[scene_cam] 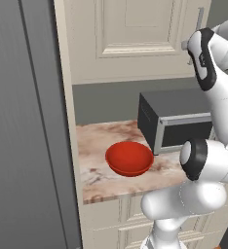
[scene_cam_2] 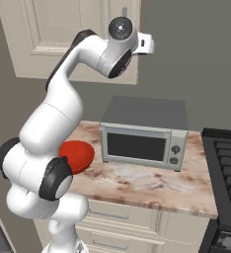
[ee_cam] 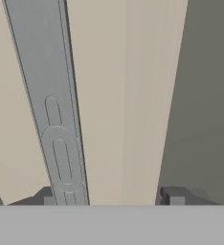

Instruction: Open the cabinet and setup a tea strainer by placing it in the bowl upright.

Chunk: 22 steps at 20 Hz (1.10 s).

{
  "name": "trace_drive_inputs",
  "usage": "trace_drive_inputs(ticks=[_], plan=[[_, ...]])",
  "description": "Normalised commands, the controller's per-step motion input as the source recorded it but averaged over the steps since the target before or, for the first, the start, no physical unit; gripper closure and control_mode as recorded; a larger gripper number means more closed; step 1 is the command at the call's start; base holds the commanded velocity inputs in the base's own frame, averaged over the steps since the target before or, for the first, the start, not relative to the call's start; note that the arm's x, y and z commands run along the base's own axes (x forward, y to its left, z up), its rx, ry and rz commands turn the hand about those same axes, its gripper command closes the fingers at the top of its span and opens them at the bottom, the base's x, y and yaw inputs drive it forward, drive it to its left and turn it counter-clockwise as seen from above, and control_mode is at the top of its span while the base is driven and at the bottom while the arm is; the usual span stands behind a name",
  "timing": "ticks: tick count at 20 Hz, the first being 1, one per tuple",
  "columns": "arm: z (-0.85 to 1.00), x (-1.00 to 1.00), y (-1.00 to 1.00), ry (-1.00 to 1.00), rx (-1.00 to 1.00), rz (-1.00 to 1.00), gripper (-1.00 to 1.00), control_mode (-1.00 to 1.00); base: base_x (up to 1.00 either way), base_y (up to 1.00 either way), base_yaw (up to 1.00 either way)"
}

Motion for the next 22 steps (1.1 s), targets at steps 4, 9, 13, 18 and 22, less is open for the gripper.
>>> trace_drive_inputs(ticks=[4, 9, 13, 18, 22], plan=[[0.00, 0.04, 0.10, 0.00, 0.00, -0.01, 1.00, -1.00, 0.00, 0.00, 0.00], [-0.08, 0.07, 0.30, -0.20, -0.09, -0.12, 1.00, -1.00, 0.00, 0.00, 0.00], [-0.20, 0.45, 0.10, -0.02, -0.17, -0.12, 1.00, -1.00, 0.00, 0.00, 0.00], [-0.32, 0.39, 0.05, 0.02, -0.22, -0.20, 1.00, -1.00, 0.00, 0.00, 0.00], [-0.16, 0.48, 0.00, 0.13, -0.12, -0.14, 1.00, -1.00, 0.00, 0.00, 0.00]])
